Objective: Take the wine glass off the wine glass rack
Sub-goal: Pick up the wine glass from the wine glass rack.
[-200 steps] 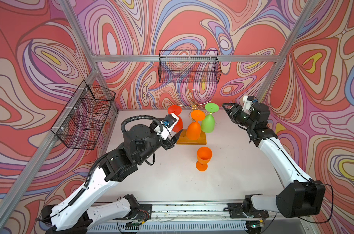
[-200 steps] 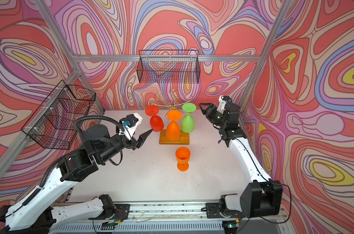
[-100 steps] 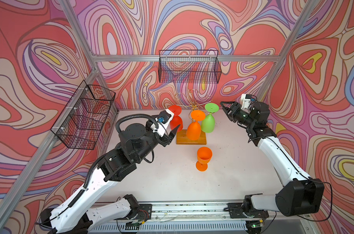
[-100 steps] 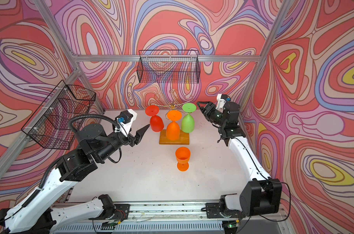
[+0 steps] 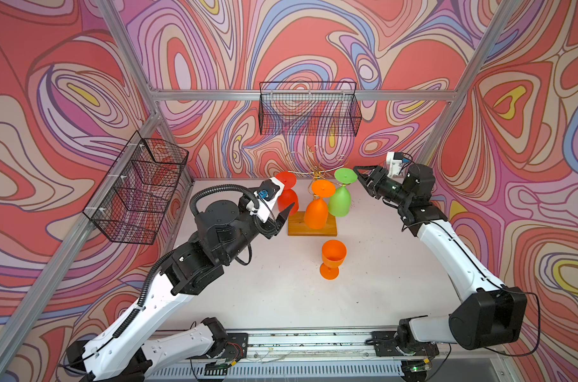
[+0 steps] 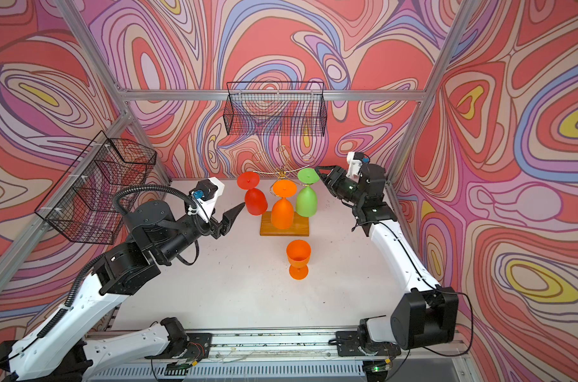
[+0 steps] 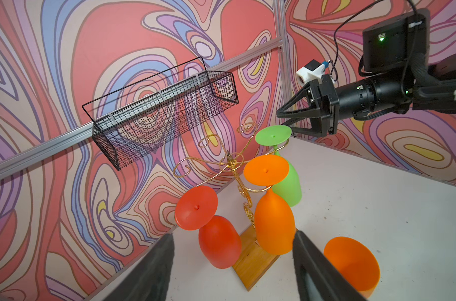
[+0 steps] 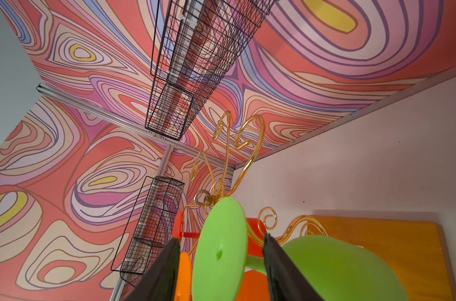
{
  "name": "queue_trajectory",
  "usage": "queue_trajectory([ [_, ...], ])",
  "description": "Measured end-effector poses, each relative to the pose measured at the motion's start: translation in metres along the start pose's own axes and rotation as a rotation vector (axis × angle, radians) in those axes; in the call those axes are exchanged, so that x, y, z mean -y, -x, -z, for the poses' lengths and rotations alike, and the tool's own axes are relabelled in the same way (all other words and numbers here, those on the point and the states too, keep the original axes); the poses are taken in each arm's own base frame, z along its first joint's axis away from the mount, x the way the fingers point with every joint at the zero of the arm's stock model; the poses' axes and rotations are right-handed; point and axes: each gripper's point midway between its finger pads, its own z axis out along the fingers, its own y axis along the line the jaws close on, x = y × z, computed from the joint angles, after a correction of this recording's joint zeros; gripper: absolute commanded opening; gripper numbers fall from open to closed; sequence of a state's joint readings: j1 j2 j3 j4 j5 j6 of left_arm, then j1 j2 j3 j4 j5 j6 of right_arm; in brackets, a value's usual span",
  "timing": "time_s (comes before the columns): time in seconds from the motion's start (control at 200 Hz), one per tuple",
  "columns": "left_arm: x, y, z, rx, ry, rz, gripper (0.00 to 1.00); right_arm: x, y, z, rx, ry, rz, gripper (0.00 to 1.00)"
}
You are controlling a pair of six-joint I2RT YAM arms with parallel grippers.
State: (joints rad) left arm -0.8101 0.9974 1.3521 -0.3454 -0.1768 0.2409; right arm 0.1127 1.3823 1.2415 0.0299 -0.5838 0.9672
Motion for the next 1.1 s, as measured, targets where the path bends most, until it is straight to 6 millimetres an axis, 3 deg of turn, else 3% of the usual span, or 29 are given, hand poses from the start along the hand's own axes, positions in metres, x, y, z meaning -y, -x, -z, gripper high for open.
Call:
queue_trajectory([
  [0.676,-0.0032,-0.0004,0.0000,0.000,0.006,0.004,0.69,0.0075,-0.0057,-0.0068,-0.024,-0.009,-0.022,0.41],
  [1.102,-0.0044,-0.0009,-0.0003,-0.001,0.008,0.005,0.69,0.0087,-0.0071,-0.0073,-0.029,-0.013,-0.037,0.25],
])
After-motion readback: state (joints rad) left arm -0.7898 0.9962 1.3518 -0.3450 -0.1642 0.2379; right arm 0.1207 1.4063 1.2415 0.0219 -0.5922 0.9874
